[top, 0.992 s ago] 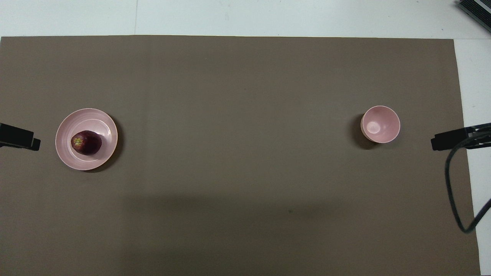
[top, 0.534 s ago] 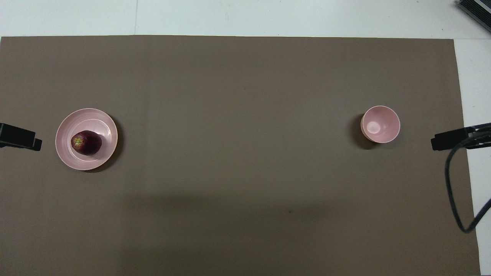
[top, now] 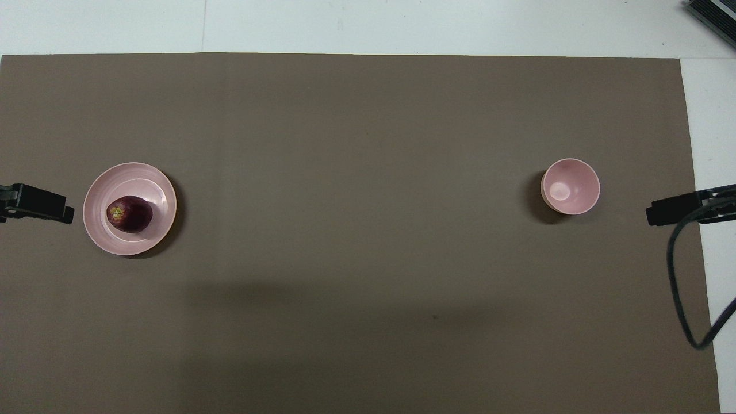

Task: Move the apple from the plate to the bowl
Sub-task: 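Reach the left gripper down to the red apple on the plate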

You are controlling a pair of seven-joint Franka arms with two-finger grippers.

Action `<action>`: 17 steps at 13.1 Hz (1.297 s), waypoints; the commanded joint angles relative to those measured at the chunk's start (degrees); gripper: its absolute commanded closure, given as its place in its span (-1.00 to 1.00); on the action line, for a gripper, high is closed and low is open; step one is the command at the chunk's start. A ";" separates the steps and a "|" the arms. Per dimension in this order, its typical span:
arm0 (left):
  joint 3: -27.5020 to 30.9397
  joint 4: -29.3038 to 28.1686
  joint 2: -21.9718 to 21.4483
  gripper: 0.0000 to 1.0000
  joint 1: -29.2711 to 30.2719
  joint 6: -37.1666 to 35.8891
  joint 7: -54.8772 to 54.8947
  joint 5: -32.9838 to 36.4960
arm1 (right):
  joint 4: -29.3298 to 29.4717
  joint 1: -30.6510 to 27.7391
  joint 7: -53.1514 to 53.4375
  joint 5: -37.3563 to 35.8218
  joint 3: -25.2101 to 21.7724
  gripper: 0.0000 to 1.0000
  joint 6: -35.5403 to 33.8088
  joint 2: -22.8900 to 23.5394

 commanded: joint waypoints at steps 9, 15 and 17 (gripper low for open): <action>-0.34 -8.99 7.12 -1.00 2.28 17.97 4.29 0.83 | -1.42 -0.71 -1.23 0.31 0.36 -1.00 0.82 -1.20; -0.43 -14.34 11.71 -1.00 1.84 25.97 4.02 0.74 | -1.42 -0.71 -1.23 0.31 0.28 -1.00 0.82 -1.20; -0.43 -16.45 12.15 -1.00 1.93 29.13 4.20 0.74 | -1.42 -0.71 -1.32 0.31 0.36 -1.00 0.82 -1.20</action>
